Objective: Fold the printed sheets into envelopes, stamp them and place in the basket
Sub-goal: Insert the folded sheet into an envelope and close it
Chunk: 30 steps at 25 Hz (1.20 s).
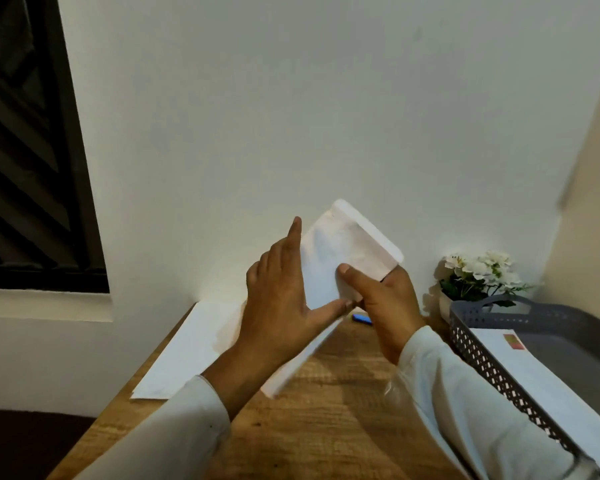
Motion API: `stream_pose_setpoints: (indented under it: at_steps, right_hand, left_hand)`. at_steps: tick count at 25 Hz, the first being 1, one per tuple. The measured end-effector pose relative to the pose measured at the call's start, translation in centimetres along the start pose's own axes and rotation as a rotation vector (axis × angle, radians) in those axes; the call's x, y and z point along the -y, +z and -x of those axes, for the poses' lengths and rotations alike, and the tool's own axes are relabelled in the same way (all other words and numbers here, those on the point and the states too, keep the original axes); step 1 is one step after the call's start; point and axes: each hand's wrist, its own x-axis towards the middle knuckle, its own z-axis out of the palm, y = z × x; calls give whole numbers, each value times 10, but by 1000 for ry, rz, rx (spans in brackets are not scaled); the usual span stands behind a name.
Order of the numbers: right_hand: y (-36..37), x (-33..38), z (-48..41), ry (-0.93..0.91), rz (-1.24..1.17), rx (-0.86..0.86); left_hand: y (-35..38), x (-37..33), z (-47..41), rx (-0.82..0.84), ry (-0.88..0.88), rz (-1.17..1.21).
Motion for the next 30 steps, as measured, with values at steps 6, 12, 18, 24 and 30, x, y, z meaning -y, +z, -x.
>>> stream_pose_setpoints:
  at_steps: [6,12,18,24,30]
  right_hand:
    - [-4,46,-32,-99,-9,-8]
    - [-10,58,-38,-155,1,51]
    - [-23,42,-33,-143,-10,73]
    - [-22,42,-29,-159,84,159]
    - [-25,26,-14,25,336,376]
  left_hand:
    - [-22,-15,-29,-183,-115,467]
    - [-29,-16,-37,-150,-123,592]
    - [-30,-8,-36,-92,-63,584]
    - [-42,-8,-44,-182,-86,608]
    - [-51,-3,-48,-188,-125,628]
